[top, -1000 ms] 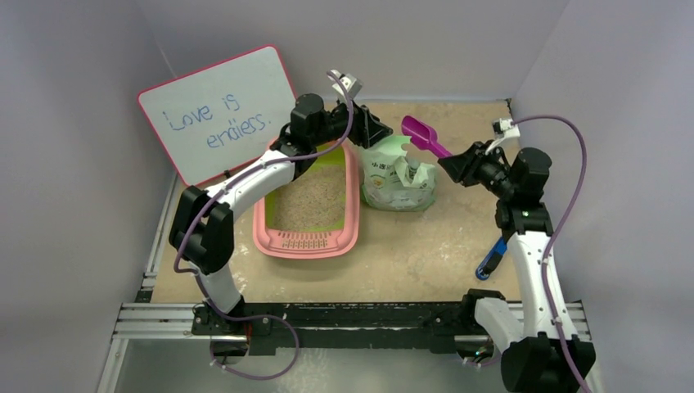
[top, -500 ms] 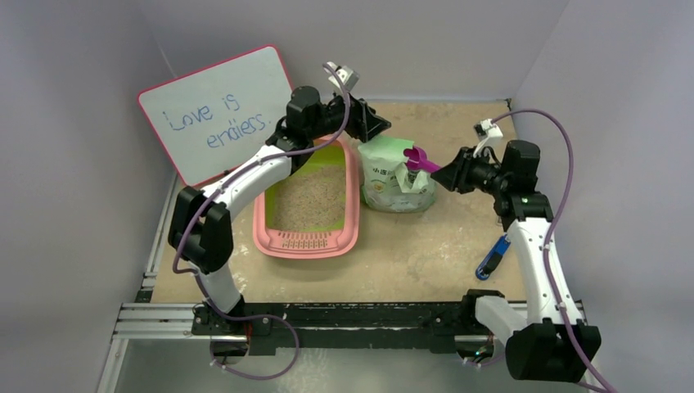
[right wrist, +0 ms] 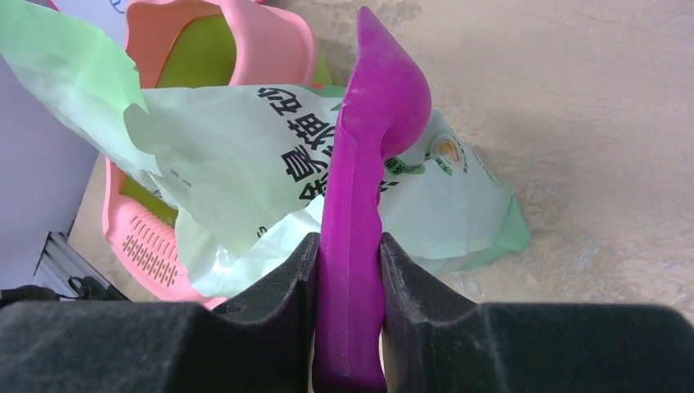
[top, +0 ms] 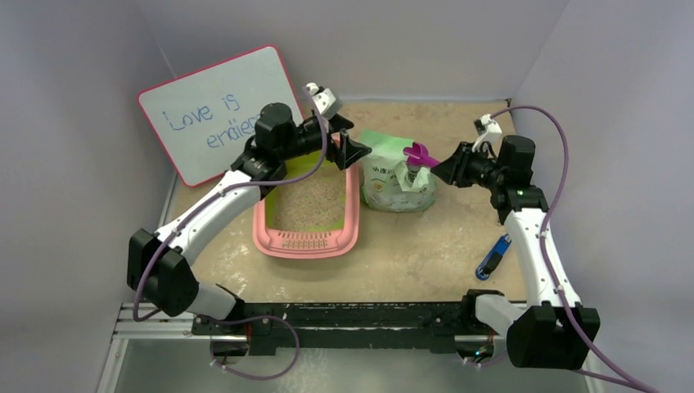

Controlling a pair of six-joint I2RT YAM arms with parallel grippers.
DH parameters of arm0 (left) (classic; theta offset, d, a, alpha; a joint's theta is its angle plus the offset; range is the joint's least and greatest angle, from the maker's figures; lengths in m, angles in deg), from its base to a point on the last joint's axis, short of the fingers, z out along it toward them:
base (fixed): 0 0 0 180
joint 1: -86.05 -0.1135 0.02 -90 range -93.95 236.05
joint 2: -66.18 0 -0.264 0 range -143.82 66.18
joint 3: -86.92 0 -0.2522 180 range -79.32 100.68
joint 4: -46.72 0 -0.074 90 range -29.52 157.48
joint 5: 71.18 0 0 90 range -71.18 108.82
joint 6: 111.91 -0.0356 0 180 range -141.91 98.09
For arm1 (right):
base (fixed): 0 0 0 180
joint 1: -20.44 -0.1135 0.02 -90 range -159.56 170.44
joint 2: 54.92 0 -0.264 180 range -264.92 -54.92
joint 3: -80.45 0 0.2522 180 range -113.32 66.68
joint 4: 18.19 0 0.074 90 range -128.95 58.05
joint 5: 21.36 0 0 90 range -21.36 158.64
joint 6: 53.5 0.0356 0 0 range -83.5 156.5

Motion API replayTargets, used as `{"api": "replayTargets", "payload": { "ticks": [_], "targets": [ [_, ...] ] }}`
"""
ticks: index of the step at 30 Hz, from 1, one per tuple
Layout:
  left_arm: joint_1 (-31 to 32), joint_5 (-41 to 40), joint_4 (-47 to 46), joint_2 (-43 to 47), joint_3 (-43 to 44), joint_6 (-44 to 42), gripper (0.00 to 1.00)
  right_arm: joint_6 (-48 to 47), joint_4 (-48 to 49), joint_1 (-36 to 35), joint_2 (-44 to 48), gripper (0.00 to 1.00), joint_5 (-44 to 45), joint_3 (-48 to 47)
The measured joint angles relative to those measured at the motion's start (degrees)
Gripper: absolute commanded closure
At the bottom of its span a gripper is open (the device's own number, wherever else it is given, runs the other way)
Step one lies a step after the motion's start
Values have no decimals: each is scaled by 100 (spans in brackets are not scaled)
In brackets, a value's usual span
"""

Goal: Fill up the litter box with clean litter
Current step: 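Scoop the cat litter from the cat litter bag.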

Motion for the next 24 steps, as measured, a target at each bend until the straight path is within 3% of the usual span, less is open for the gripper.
{"api": "replayTargets", "payload": {
  "ticks": [7, 10, 13, 19, 24],
  "targets": [
    [-2, 437, -79, -699, 37, -15, 23, 20, 42, 0, -33, 100, -15, 0],
    [0, 616, -131, -1062, 37, 98, 42, 4, 13, 0, -33, 100, -4, -9],
    [13, 737, -267, -1233, 48, 258, 69, -11, -114, 0, -33, 100, 26, -125],
    [44, 850, -507, -1532, 315, 522, 98, -37, -872, 0, -39, 100, 199, -962],
    [42, 988, -568, -1580, 315, 632, 100, -105, -1705, -7, -42, 100, 490, -1908]
  ]
}}
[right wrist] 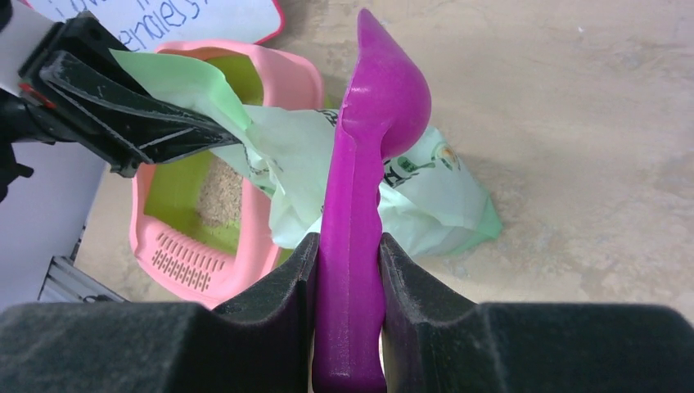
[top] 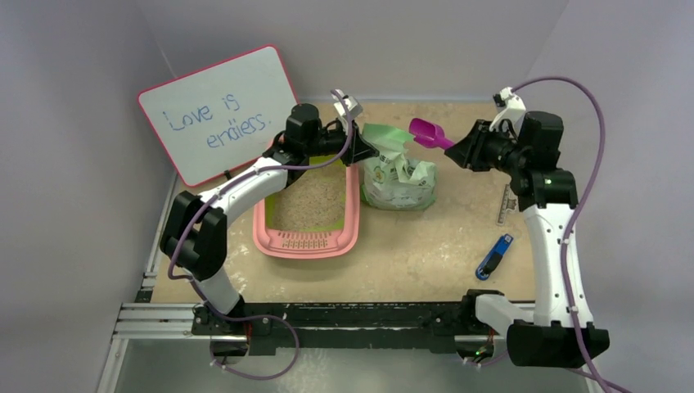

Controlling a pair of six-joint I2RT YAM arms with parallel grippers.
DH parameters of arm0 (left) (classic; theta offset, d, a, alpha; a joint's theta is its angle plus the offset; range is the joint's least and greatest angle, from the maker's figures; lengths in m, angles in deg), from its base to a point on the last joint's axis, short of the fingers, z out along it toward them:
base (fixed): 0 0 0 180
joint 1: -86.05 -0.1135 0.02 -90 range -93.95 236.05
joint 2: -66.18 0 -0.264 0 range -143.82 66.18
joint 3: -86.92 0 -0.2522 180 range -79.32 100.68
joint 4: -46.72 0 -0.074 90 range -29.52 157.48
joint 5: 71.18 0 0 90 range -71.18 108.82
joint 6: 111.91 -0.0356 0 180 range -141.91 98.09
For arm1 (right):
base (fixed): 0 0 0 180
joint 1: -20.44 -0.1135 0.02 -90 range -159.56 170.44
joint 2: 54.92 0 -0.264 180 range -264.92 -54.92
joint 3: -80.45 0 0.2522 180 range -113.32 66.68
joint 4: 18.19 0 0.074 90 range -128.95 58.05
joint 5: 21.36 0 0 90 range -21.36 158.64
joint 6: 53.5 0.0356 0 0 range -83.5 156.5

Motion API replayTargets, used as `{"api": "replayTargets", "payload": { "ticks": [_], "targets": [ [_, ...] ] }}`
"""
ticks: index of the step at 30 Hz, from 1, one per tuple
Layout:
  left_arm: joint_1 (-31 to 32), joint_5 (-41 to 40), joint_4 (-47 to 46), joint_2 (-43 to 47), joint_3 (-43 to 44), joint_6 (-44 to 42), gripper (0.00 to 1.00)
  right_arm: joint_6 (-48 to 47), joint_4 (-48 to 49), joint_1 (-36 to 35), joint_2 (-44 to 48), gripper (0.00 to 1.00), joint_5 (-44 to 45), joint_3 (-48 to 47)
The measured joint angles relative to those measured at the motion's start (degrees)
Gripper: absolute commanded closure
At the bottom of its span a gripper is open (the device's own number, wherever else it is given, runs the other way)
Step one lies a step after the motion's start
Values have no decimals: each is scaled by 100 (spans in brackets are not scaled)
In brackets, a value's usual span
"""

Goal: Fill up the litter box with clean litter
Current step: 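Scoop the cat litter from the cat litter bag.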

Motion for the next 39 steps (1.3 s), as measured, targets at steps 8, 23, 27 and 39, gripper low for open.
{"api": "replayTargets", "payload": {
  "ticks": [8, 23, 27, 39],
  "targets": [
    [0, 111, -109, 2, -39, 52, 100, -28, -2286, -2, -234, 100, 662, -1987],
    [81, -682, -461, 431, -623, 424, 100, 417, -4391, -68, 57, 100, 269, -2623],
    [85, -763, -507, 431, -627, 588, 100, 415, -4402, -68, 33, 100, 22, -2446],
    [103, -754, -520, 431, -627, 656, 100, 249, -3735, -68, 20, 100, -72, -2031]
  ]
}}
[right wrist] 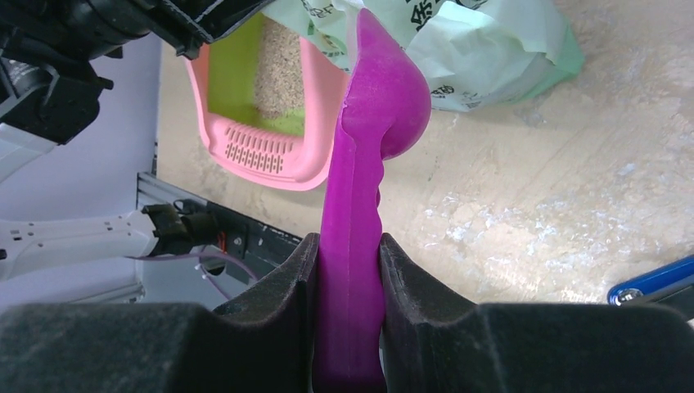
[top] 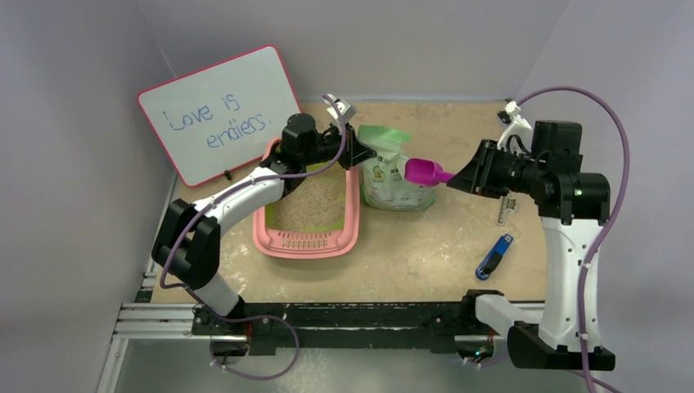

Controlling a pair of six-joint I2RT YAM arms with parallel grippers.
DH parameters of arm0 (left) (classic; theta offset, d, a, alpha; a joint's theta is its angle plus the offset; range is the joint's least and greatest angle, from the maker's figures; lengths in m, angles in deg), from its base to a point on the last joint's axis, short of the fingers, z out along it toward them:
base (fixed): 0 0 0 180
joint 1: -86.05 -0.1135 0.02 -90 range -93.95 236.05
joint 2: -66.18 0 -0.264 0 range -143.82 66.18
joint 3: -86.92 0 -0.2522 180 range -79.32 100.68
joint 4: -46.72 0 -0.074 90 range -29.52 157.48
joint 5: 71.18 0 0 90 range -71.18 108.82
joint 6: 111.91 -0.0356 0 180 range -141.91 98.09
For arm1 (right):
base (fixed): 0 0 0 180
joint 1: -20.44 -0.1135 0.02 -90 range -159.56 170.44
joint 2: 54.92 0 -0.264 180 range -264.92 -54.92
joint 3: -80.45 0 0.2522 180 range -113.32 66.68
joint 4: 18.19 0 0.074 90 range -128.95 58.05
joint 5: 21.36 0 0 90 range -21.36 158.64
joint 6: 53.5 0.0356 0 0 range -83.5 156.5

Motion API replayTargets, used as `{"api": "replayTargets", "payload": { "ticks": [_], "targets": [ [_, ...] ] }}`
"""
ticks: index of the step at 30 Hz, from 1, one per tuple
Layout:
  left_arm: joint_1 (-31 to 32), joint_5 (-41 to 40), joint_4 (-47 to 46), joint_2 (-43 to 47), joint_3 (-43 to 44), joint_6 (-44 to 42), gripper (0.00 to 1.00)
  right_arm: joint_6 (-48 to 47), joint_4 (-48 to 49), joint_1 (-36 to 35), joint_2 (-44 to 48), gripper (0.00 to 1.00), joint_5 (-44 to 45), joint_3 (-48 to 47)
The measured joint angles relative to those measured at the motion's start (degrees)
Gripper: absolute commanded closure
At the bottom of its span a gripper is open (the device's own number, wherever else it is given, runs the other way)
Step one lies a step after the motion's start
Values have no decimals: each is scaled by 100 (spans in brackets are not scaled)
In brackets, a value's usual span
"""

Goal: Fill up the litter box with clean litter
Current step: 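Scoop the cat litter from the cat litter bag.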

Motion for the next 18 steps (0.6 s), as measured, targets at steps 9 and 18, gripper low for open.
{"api": "replayTargets", "payload": {
  "ticks": [9, 18],
  "targets": [
    [4, 46, -2, 0, 0, 52, 95, -205, 179, -472, -238, 100, 350, 251],
    [-2, 144, -369, 17, 203, 146, 72, -173, 44, -1397, -999, 100, 1646, -496]
  ]
}}
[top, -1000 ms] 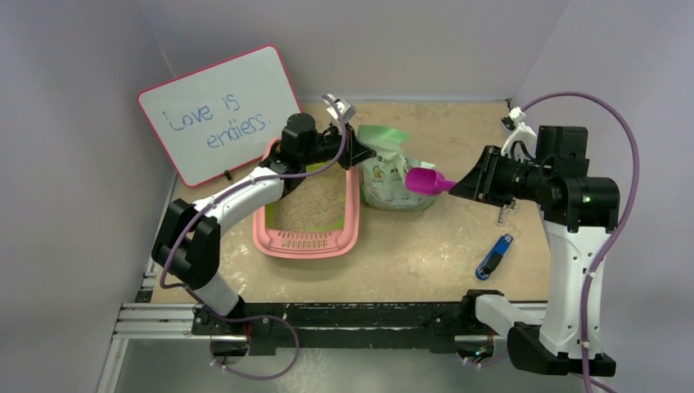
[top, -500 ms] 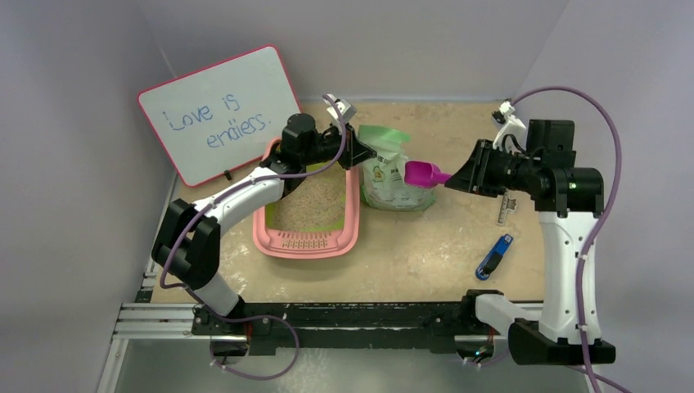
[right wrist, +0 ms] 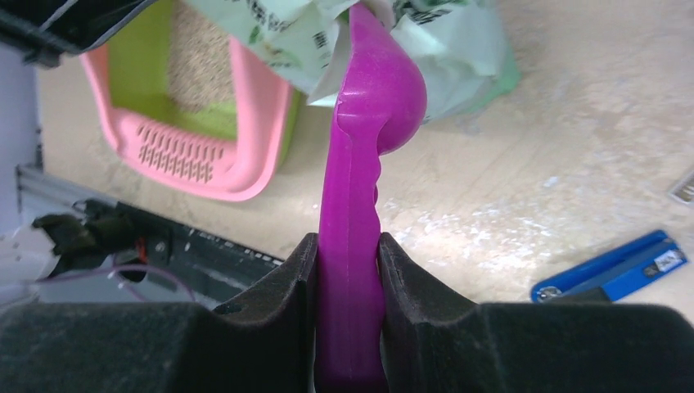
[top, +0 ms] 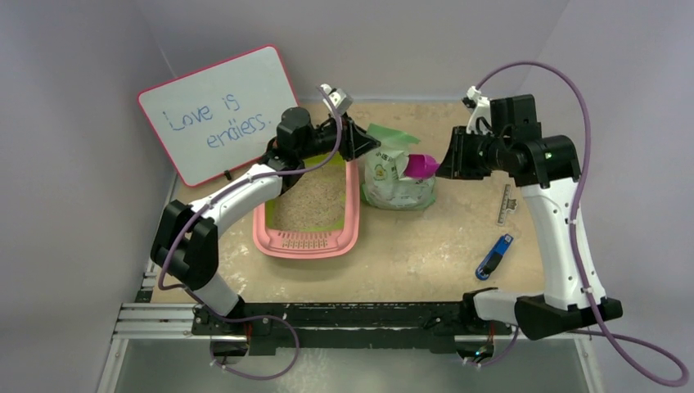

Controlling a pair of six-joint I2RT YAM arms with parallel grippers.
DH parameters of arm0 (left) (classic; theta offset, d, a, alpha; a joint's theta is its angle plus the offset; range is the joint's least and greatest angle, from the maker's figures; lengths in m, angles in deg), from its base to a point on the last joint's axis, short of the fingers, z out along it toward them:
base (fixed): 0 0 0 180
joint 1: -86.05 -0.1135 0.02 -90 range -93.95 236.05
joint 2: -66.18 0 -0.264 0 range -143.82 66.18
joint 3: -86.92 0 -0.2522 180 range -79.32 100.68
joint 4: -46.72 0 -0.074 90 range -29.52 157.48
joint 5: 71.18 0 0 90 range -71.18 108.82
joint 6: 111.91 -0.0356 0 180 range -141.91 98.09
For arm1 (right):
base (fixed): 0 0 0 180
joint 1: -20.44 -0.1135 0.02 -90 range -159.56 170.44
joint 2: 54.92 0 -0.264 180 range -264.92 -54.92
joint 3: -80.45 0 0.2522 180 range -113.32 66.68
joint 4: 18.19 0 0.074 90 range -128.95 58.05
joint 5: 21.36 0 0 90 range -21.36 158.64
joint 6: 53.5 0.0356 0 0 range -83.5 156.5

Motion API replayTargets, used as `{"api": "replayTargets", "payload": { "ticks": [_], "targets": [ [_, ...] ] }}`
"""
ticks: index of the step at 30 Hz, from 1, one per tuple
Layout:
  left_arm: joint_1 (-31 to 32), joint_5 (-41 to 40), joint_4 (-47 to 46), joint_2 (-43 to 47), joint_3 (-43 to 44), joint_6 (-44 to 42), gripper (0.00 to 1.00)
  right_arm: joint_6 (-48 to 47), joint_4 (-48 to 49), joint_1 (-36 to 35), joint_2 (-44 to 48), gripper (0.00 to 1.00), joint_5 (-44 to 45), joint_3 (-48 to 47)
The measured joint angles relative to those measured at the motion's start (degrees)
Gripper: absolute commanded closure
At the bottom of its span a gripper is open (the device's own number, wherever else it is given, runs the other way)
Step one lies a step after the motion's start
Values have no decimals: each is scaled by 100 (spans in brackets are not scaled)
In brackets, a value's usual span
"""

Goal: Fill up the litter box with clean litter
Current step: 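Scoop the cat litter from the cat litter bag.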

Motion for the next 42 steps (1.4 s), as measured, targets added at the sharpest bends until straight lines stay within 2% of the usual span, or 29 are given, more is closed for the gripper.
{"api": "replayTargets", "payload": {
  "ticks": [3, 9, 11, 13, 18, 25, 35, 42],
  "targets": [
    [-28, 33, -120, 7, 96, 2, 65, 28, -153, -11, -205, 100, 396, -411],
    [-26, 345, -212, -205, 588, 50, 65, -7, -293, -74, -275, 100, 597, -590],
    [-26, 428, -208, -286, 706, 48, 69, -9, -297, -114, -278, 100, 640, -570],
    [-26, 498, -181, -304, 721, 17, 81, -11, -299, -142, -280, 100, 625, -566],
    [-28, 706, 275, -321, 896, -310, 100, -13, -332, -149, -278, 100, 389, -566],
    [-28, 774, 929, -334, 1161, -804, 100, 2, -444, -470, -385, 100, 503, -487],
    [-20, 350, 977, -208, 1021, -826, 100, 339, -634, -861, -732, 100, 1617, -868],
    [-17, 280, 990, -133, 946, -826, 100, 378, -704, -887, -748, 100, 1974, -942]
  ]
}}
